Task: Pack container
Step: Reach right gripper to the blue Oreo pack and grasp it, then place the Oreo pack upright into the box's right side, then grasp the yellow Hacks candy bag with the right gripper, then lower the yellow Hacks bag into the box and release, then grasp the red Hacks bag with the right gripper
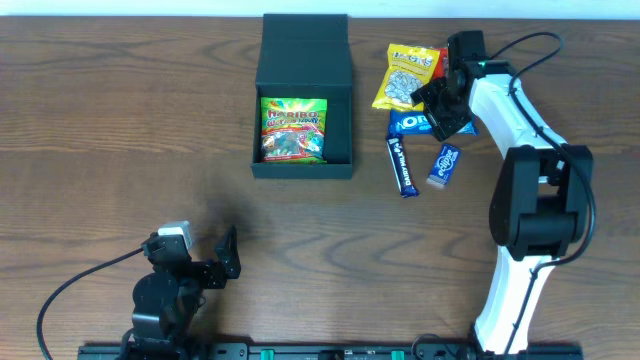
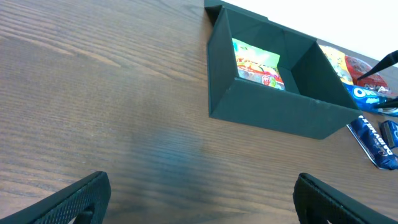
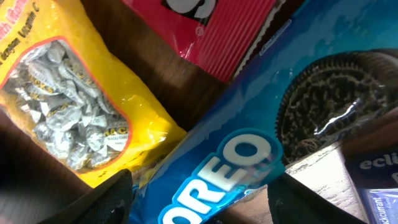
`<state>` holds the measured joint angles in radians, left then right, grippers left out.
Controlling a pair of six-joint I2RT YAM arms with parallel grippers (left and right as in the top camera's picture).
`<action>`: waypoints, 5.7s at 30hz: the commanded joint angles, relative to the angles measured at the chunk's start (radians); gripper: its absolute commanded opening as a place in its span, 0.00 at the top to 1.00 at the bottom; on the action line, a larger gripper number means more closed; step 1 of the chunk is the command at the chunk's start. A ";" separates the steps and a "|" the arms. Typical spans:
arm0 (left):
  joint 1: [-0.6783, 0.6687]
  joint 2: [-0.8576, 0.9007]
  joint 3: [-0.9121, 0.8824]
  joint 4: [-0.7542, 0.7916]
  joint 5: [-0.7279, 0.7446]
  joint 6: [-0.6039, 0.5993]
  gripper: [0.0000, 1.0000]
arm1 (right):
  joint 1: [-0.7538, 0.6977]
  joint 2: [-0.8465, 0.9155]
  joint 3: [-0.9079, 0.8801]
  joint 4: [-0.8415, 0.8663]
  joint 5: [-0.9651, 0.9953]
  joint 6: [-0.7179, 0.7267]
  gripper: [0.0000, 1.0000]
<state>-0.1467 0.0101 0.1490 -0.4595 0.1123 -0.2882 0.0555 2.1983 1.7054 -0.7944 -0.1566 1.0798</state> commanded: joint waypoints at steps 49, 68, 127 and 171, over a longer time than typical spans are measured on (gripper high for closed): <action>0.002 -0.006 -0.018 0.001 0.000 -0.001 0.05 | 0.385 -0.043 0.269 -0.107 -0.159 -1.186 0.62; 0.002 -0.006 -0.018 0.000 0.000 0.000 0.05 | 0.372 -0.013 0.286 -0.232 -0.121 -0.947 0.06; 0.002 -0.006 -0.018 0.000 0.000 -0.001 0.05 | 0.304 0.112 0.748 -0.335 0.229 -0.696 0.99; 0.002 -0.006 -0.018 0.001 0.000 0.000 0.05 | 0.071 0.130 0.669 -0.269 0.396 -0.836 0.03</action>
<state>-0.1467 0.0101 0.1490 -0.4599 0.1123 -0.2882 0.1696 2.2963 2.3600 -1.0847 0.2920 0.3546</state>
